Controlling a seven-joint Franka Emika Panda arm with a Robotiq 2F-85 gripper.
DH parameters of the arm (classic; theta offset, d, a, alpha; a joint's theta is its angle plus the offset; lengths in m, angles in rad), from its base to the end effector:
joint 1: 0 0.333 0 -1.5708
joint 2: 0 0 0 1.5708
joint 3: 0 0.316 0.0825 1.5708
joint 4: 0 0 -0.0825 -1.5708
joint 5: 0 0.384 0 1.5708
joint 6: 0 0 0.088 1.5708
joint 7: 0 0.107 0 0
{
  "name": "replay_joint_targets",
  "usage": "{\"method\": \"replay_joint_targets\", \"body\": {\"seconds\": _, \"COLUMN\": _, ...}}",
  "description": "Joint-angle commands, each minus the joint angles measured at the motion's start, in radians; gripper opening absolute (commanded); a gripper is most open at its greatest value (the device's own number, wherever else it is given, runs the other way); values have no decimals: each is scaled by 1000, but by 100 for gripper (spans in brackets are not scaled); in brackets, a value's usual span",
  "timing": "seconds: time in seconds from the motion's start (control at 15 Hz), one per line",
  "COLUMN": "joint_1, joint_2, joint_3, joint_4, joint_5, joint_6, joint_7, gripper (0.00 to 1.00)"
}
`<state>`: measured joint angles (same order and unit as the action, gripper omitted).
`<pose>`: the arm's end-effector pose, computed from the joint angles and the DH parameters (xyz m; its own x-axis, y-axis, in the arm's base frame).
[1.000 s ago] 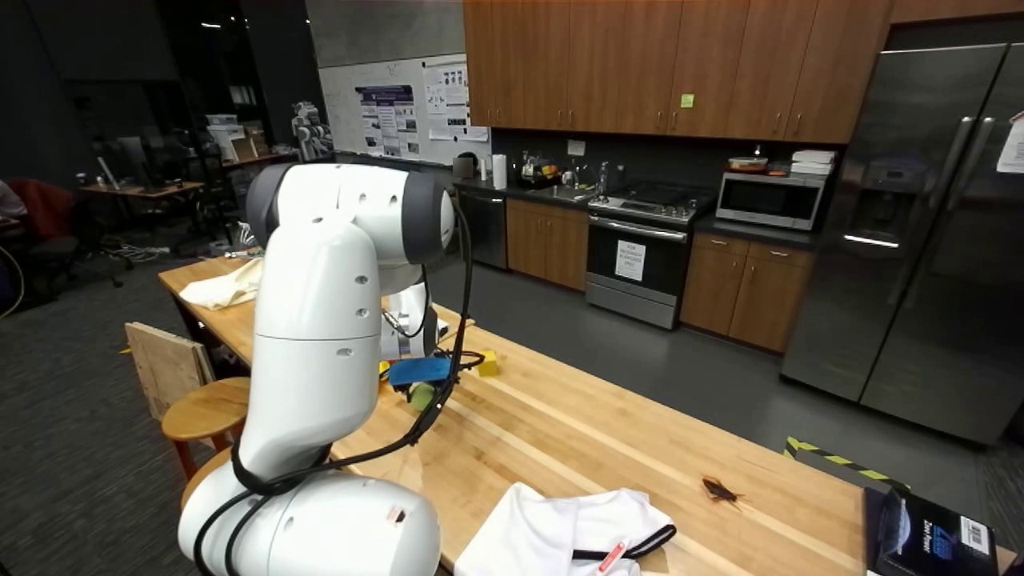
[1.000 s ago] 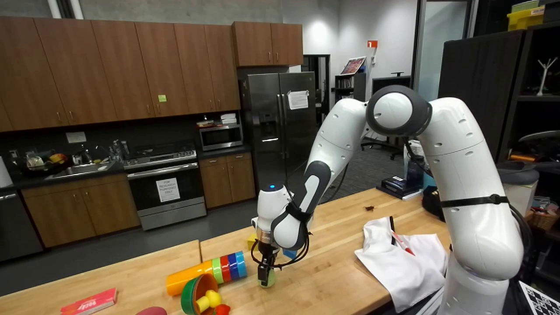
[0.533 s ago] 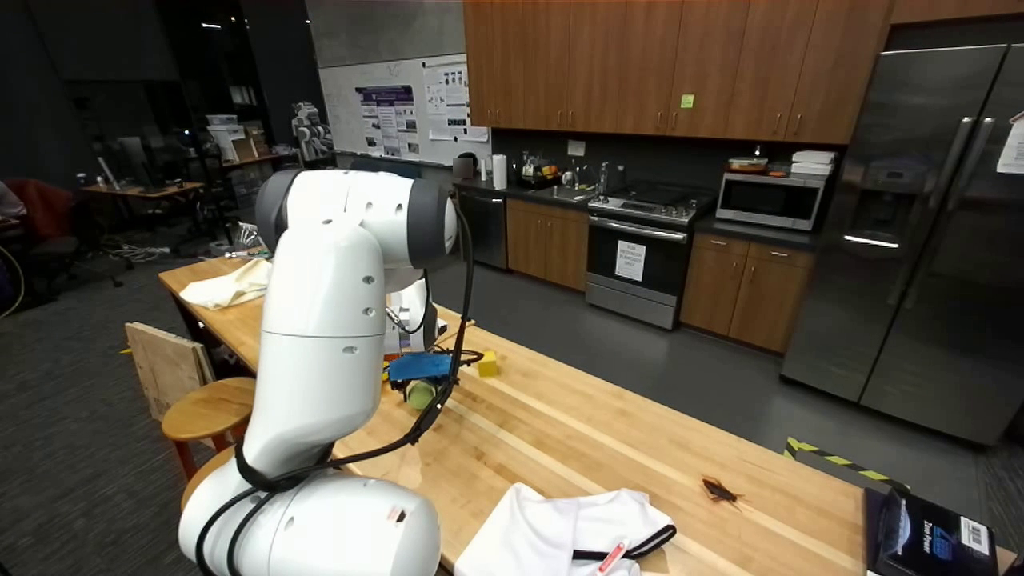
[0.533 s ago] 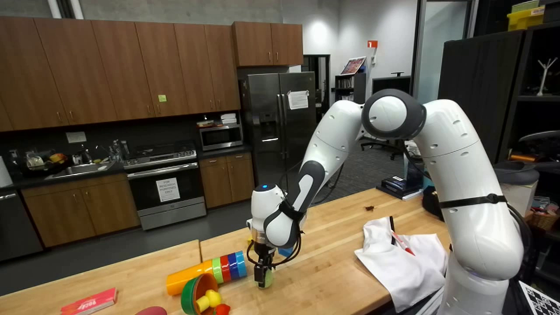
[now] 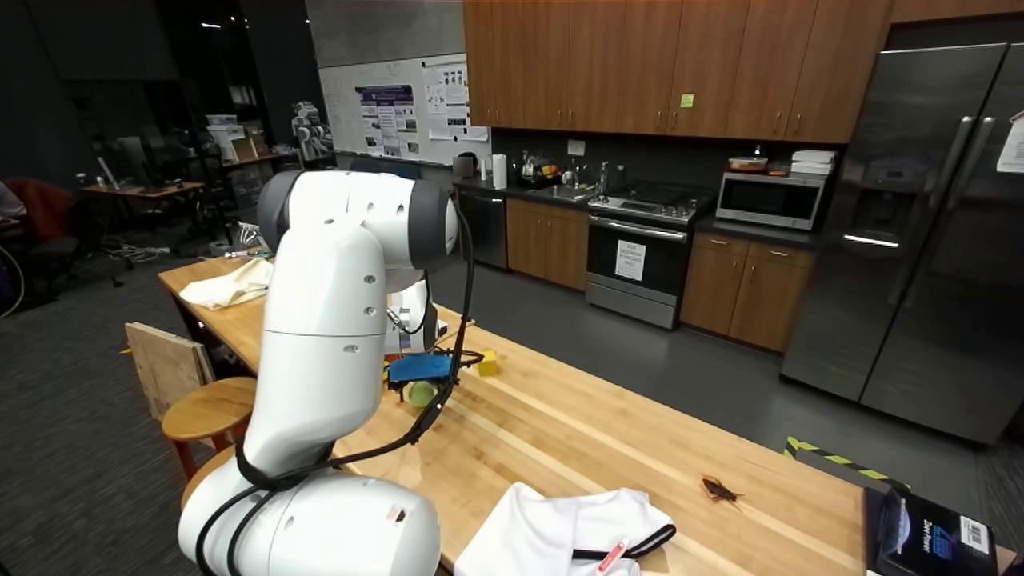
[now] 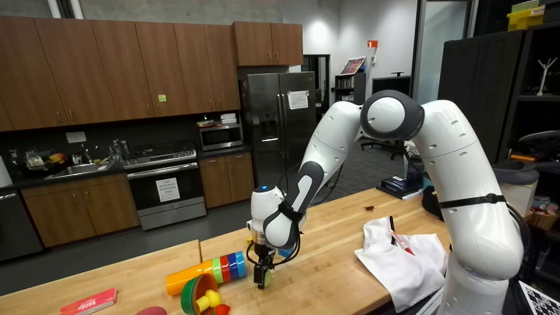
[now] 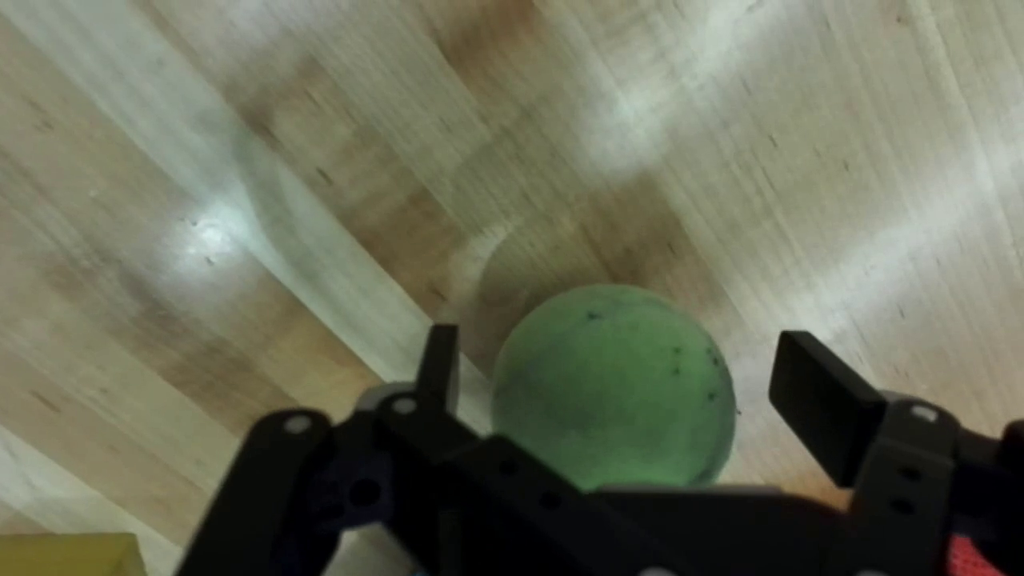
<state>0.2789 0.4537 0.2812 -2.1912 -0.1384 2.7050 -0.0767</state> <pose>0.4749 0.3059 0.1913 0.7449 0.6611 0.0899 0.6662 -0.7443 -0.0466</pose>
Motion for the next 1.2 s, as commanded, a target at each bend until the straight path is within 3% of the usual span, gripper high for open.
{"method": "replay_joint_targets", "body": {"seconds": 0.0, "joint_1": 18, "joint_2": -14, "joint_3": -15, "joint_4": -10, "joint_5": -14, "joint_6": 29, "joint_7": -11, "gripper": 100}}
{"method": "replay_joint_targets", "body": {"seconds": 0.33, "joint_1": 54, "joint_2": -7, "joint_3": -45, "joint_4": 3, "joint_5": -77, "joint_6": 92, "joint_7": -9, "gripper": 100}}
{"method": "replay_joint_targets", "body": {"seconds": 0.4, "joint_1": 65, "joint_2": -4, "joint_3": -56, "joint_4": 6, "joint_5": -90, "joint_6": 92, "joint_7": 0, "gripper": 94}}
{"method": "replay_joint_targets", "body": {"seconds": 0.47, "joint_1": 73, "joint_2": -5, "joint_3": -65, "joint_4": 8, "joint_5": -96, "joint_6": 82, "joint_7": 9, "gripper": 73}}
{"method": "replay_joint_targets", "body": {"seconds": 0.73, "joint_1": 73, "joint_2": -38, "joint_3": -70, "joint_4": -5, "joint_5": -76, "joint_6": -6, "joint_7": 35, "gripper": 45}}
{"method": "replay_joint_targets", "body": {"seconds": 1.13, "joint_1": 75, "joint_2": -117, "joint_3": -124, "joint_4": -69, "joint_5": -140, "joint_6": -54, "joint_7": 75, "gripper": 42}}
